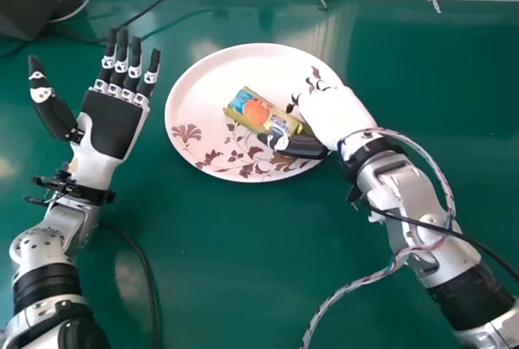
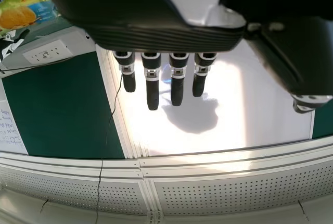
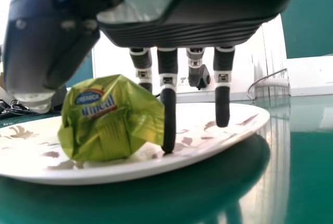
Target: Pick up biscuit and place it in the plate
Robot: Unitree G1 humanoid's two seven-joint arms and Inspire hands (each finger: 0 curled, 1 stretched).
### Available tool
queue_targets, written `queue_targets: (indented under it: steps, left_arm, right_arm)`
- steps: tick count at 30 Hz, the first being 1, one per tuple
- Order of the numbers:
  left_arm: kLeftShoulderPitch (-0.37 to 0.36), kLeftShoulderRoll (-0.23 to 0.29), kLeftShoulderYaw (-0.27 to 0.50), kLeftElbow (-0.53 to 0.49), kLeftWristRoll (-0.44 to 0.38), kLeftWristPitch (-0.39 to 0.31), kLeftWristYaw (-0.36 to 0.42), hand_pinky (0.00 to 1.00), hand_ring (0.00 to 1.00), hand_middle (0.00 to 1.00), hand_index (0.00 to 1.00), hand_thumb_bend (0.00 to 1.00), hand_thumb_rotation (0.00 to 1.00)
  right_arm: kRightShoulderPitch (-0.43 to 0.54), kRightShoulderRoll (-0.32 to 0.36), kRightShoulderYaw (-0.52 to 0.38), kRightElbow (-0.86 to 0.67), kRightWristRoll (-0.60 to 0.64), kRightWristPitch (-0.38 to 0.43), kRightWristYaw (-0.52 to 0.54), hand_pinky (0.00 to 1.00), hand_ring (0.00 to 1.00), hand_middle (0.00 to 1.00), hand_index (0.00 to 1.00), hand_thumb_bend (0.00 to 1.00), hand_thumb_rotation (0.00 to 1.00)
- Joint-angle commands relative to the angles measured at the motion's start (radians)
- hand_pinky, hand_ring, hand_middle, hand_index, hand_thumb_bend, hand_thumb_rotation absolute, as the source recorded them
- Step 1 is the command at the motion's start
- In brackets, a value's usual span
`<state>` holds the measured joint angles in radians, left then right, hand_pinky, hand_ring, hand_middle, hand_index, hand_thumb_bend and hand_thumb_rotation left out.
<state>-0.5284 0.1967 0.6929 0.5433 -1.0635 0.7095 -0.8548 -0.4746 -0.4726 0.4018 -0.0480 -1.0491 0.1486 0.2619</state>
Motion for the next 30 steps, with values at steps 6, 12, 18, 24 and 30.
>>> queue_targets:
  steps: [6,12,18,24,30]
  left_arm:
    - [0.043,-0.031,-0.017,-0.097,-0.017,-0.027,0.057,0.98,0.88,0.93,0.97,0.89,0.56]
    - [0.046,-0.037,-0.031,-0.12,-0.02,-0.037,0.068,0.98,0.88,0.94,0.98,0.88,0.57]
    - [0.042,-0.033,-0.054,-0.116,-0.009,-0.07,0.052,0.99,0.89,0.94,0.98,0.9,0.6]
    - [0.033,-0.025,-0.072,-0.1,0.003,-0.098,0.049,0.99,0.9,0.95,0.99,0.9,0.63]
    - [0.026,-0.019,-0.087,-0.083,0.03,-0.144,0.044,0.98,0.9,0.95,1.0,0.9,0.65]
  right_arm:
    - [0.034,-0.002,-0.012,-0.015,-0.004,0.003,-0.009,0.58,0.74,0.82,0.79,0.99,0.78]
    - [0.031,-0.006,-0.023,-0.037,-0.015,0.007,-0.011,0.65,0.81,0.85,0.82,1.0,0.79]
    - [0.038,0.002,-0.043,-0.069,-0.02,0.026,-0.016,0.73,0.87,0.89,0.84,1.0,0.87]
    - [0.041,0.003,-0.061,-0.103,-0.026,0.04,-0.012,0.75,0.88,0.91,0.87,1.0,0.91]
    - [0.047,0.003,-0.074,-0.145,-0.044,0.056,-0.003,0.78,0.92,0.93,0.89,1.0,0.94]
